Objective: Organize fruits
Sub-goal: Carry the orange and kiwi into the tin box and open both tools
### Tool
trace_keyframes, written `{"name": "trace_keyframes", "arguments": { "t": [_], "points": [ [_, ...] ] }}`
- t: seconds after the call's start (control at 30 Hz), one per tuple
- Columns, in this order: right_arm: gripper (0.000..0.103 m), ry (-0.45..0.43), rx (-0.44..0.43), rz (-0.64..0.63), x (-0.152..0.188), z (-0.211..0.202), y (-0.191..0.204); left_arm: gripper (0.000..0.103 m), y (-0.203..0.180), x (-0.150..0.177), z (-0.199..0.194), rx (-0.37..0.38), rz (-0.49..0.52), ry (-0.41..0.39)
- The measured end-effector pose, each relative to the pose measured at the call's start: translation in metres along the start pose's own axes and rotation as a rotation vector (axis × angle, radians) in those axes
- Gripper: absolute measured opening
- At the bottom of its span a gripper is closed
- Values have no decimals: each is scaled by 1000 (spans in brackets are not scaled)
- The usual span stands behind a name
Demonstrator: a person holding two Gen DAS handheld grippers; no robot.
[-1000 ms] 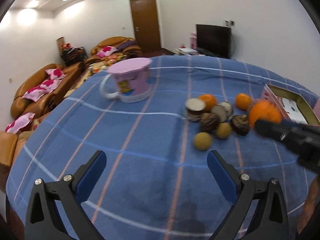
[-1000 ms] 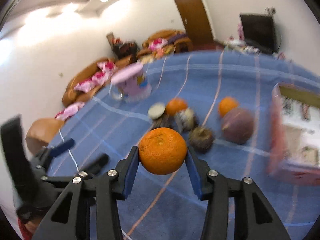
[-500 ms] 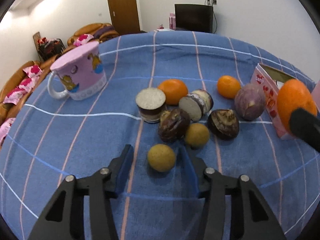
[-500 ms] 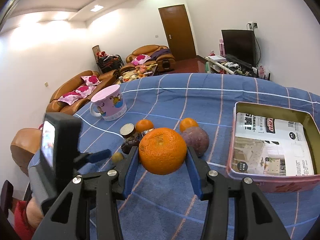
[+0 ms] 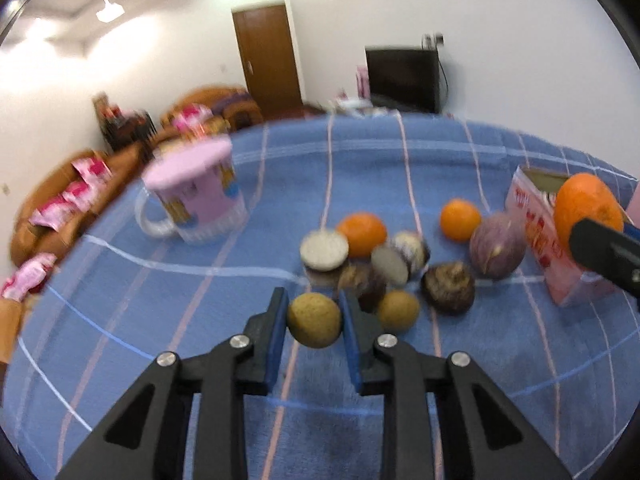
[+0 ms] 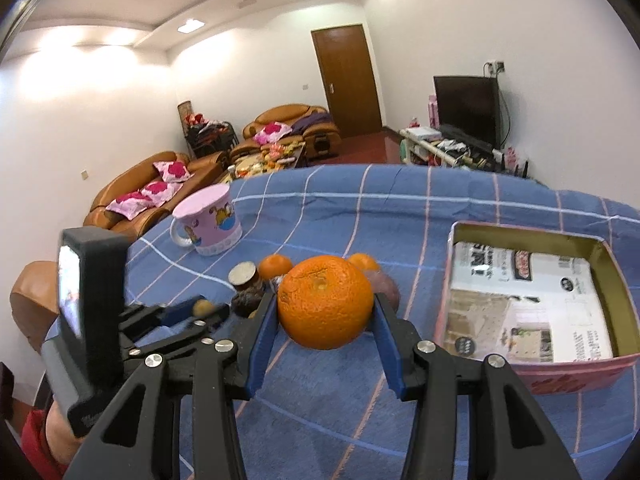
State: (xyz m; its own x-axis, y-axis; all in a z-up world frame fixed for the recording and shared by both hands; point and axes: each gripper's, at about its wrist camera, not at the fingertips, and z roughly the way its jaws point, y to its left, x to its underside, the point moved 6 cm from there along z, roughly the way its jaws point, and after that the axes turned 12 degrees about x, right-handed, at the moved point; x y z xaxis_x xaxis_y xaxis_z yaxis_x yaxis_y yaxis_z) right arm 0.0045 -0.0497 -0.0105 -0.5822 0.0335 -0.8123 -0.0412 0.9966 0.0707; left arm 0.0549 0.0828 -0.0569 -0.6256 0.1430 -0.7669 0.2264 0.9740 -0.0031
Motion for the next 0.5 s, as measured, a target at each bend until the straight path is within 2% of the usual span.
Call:
{"name": "trace_keyframes", "arguments": {
  "t": [0.13,0.23,0.5],
  "points": [
    [49,-63,36,-9,-8,-13,-13,28,-24,-22,-25,-23,55,-121],
    [49,-95,71,-12,-12,-19,-28,28,-49,-36,-36,-11,95,-174],
    [49,-112,177,39,-16,-28,-95,28,-112,-58,-32,48,140,-186]
  ]
}}
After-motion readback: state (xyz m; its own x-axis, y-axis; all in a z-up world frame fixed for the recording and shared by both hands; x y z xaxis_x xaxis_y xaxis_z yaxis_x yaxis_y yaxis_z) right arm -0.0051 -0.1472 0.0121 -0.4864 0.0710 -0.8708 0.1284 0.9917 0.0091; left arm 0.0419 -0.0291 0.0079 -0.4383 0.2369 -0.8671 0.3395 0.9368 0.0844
